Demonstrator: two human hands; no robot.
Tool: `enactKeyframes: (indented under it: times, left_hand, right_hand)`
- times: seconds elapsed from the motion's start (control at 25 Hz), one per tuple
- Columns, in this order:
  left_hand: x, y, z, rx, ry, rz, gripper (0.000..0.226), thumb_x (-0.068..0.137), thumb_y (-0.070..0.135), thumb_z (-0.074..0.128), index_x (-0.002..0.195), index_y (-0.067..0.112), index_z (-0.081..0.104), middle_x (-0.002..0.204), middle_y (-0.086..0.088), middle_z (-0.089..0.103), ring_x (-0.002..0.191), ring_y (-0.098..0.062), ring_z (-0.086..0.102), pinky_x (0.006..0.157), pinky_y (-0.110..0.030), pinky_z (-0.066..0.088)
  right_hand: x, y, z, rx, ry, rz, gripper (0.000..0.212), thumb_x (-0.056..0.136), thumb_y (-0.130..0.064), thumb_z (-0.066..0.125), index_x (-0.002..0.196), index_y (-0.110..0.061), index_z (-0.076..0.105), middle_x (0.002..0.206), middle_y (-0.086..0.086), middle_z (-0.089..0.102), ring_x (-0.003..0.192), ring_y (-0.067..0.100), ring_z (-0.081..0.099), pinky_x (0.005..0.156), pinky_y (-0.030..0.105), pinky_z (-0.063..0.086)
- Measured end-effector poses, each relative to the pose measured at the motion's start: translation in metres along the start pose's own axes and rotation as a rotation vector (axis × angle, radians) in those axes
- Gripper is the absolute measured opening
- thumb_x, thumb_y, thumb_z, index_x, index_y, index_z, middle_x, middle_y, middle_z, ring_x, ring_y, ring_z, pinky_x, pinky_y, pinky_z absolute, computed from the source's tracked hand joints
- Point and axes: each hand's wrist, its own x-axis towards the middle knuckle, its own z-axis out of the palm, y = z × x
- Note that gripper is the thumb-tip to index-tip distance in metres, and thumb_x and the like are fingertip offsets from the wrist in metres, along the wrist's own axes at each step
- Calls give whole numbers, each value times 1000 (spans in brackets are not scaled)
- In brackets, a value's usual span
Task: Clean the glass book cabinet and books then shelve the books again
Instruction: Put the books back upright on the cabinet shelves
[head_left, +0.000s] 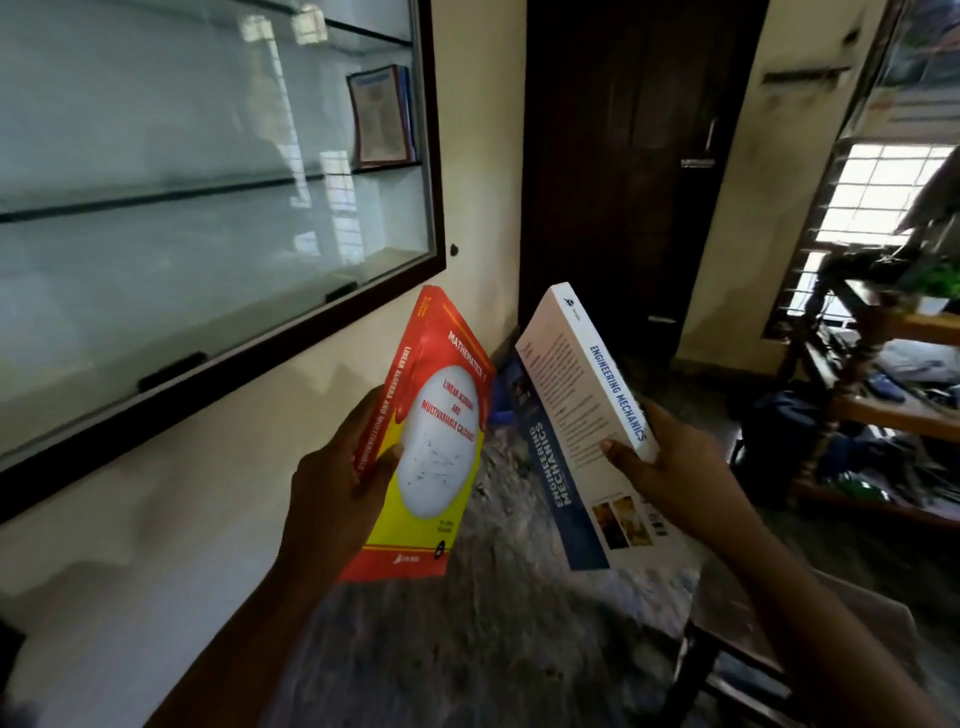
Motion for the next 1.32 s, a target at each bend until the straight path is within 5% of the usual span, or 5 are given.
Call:
enactKeyframes:
  times: [0.44,0.64,0.96,1.12,1.32]
  left_hand:
    - [321,-28,178,-95,269,6,63,79,38,51,139,21,43,114,10,54,101,-10,53,90,-26,41]
    - [446,-45,242,-70,459,26,51,90,20,61,138,12,45,121,10,50,108,-6,48,84,-2,31]
    - [641,-68,280,66,847,19,55,87,22,62,138,12,45,116,6,57,98,-9,54,85,-18,40]
    - [743,-88,271,158,1021,55,54,89,21,59,139,11,43,123,-11,61,96,-10,53,83,-22,40]
    - [850,-124,245,263,1133,146,51,93,15,55,140,4,39,121,-18,61,100,-25,61,82,-32,46]
  right_hand:
    - [371,54,-9,21,53,-119,56,91,-29,56,142,-27,31,117,5,64,89,16,68,64,19,51]
    - [539,67,3,106,63,-237,57,92,-28,55,142,-27,29,119,4,61,81,10,62,52,9,43]
    - [810,21,42,336,31,-600,55,91,-24,58,141,-19,37,124,6,61,101,22,65,58,7,45]
    - [914,-36,73,596,17,-668,51,89,-18,60,136,-16,42,123,9,61,99,22,64,76,25,52]
    - [1003,-118,100,845,46,-758,46,89,-15,60,132,-10,46,120,8,61,94,13,60,72,16,48]
